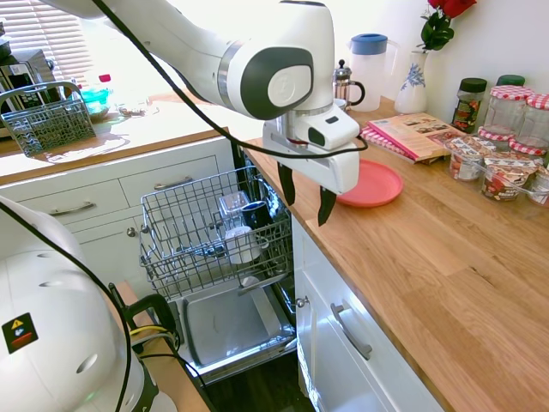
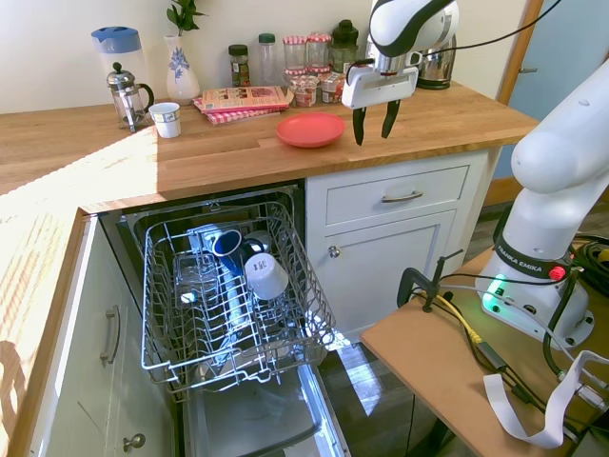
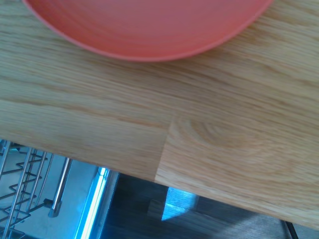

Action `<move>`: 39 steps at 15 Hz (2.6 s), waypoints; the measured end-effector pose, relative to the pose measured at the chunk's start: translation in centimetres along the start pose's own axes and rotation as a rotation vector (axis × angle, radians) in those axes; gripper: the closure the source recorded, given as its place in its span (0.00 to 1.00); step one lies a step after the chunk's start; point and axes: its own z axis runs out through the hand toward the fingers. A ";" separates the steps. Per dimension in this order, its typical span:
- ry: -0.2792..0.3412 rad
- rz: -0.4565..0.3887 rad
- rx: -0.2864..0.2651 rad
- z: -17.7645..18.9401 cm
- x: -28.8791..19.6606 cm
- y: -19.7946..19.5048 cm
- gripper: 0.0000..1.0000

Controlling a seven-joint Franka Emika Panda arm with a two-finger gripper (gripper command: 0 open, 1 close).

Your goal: Put the plate in the dishwasher

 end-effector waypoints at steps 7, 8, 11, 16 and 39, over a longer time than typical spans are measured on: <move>-0.037 0.060 0.017 0.9 3.4 -1.7 0.00; -0.038 0.073 0.033 0.7 4.2 -1.8 0.00; -0.063 0.107 0.106 0.1 6.8 -2.5 0.00; -0.098 0.124 0.143 1.5 11.1 -6.1 0.00; -0.245 0.233 0.291 6.5 18.7 -8.0 1.00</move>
